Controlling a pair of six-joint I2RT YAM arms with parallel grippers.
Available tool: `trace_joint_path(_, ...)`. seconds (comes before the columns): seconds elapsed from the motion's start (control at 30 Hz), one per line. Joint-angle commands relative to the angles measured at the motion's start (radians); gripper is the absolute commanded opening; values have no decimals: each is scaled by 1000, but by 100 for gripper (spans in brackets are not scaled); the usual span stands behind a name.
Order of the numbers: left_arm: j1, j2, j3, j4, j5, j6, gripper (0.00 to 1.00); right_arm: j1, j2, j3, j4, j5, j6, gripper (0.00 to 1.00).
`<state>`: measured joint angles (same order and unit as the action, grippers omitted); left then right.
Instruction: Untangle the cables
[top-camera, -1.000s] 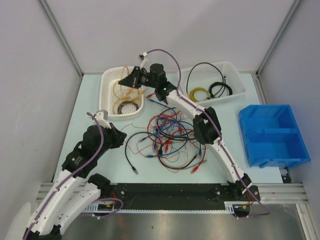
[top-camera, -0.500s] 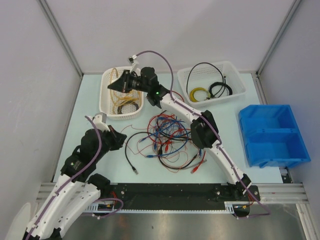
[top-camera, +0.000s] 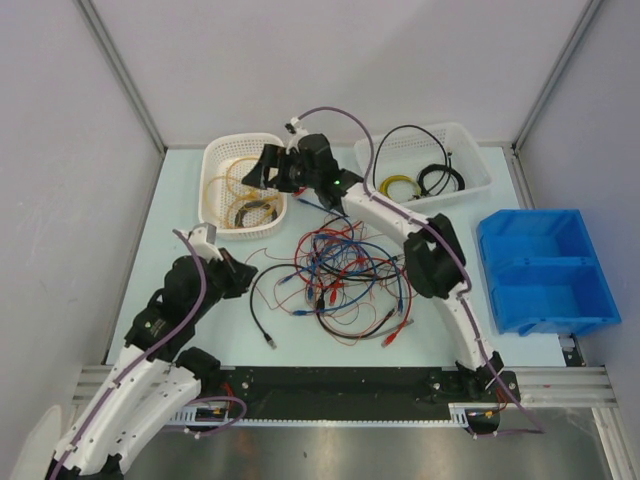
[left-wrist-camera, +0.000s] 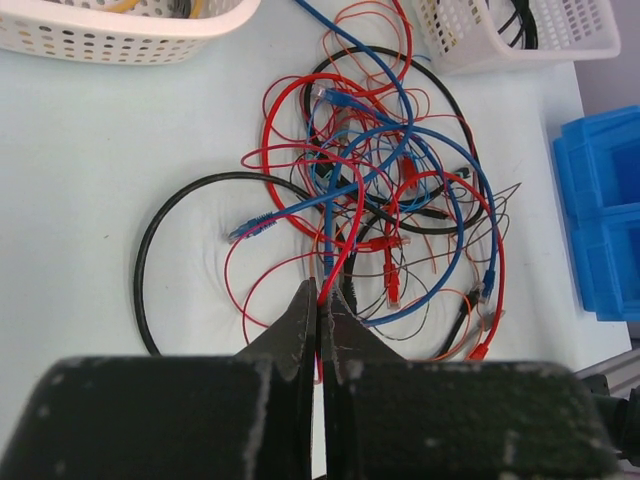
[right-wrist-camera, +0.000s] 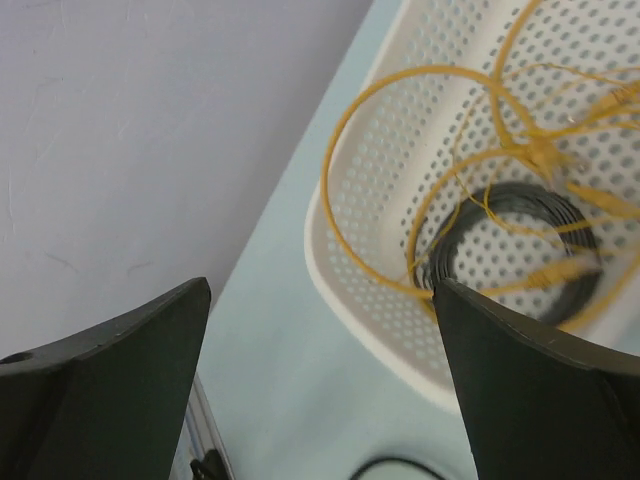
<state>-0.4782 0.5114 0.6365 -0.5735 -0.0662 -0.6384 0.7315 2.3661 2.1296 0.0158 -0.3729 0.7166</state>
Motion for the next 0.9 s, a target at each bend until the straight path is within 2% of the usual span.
trace_joint_path(0.0,-3,21,12,102,38,-14,0,35,-460,-167,-43,191,-132,100)
trace_joint_path(0.13,-3,62,41,170,60,-18,0,89,-756,-364,-163,365,-290,100)
trace_joint_path(0.17,-3,76,52,184,59,-21,0,106,-822,-472,-180,408,-313,100)
trace_joint_path(0.2,-3,108,78,216,86,-26,0,136,-934,-525,-216,478,-328,100)
trace_joint_path(0.3,-5,168,156,292,121,-41,0,215,-1096,-745,-295,642,-330,99)
trace_joint_path(0.4,-7,272,257,392,178,-66,0,267,-1255,-909,-471,756,-221,85)
trace_joint_path(0.47,-22,378,328,431,220,-76,0,333,-1353,-992,-507,796,-153,74)
trace_joint_path(0.5,-34,424,418,448,224,-75,0,357,-1381,-1058,-531,813,-131,67)
trace_joint_path(0.53,-71,500,469,451,220,-69,0,414,-1433,-1092,-539,825,-111,47)
trace_joint_path(0.57,-92,548,520,455,218,-51,0,437,-1452,-1115,-551,862,-64,35)
trace_joint_path(0.6,-135,590,634,454,220,-40,0,462,-1470,-1155,-583,882,-37,25)
trace_joint_path(0.63,-155,681,697,445,218,-26,0,506,-1501,-1171,-596,893,-19,4)
trace_joint_path(0.67,-172,723,762,419,221,-3,0,525,-1512,-1183,-611,917,-2,0)
trace_joint_path(0.77,-215,887,1106,330,224,41,0,624,-1553,-1217,-671,971,52,0)
trace_joint_path(0.87,-224,1039,1294,262,223,49,0,727,-1574,-1260,-712,1014,118,0)
